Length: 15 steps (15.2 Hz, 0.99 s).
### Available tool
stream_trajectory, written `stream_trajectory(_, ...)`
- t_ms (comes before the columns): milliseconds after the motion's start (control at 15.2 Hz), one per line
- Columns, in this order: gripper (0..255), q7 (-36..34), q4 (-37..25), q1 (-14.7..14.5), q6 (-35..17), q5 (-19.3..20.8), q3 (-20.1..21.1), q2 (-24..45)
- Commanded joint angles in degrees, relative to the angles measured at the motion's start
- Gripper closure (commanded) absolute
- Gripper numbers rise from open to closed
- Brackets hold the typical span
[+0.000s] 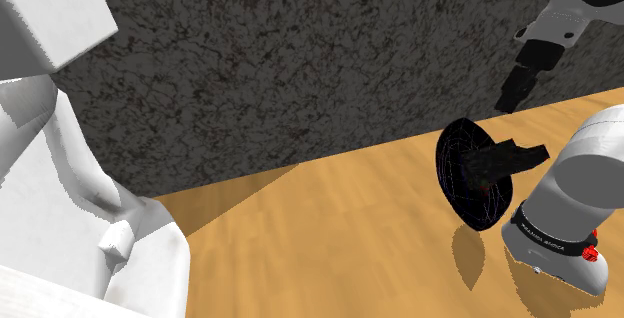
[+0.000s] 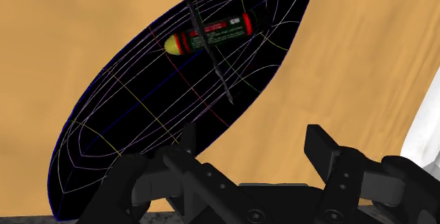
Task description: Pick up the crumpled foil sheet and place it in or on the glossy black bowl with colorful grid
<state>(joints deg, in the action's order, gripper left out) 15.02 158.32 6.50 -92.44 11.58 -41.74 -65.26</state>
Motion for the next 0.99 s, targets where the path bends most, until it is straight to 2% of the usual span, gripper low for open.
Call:
stream_trajectory(0,0,0.0,0.0,0.0,0.0,0.0,0.0,0.0)
stream_trajectory(132,0,0.0,0.0,0.0,0.0,0.0,0.0,0.0)
stream_trajectory(396,0,0.3,-8.2,-1.8,5.8,-1.5,1.0,1.7)
stream_trajectory(924,0,0.3,-8.2,-1.8,5.8,-1.5,1.0,1.7)
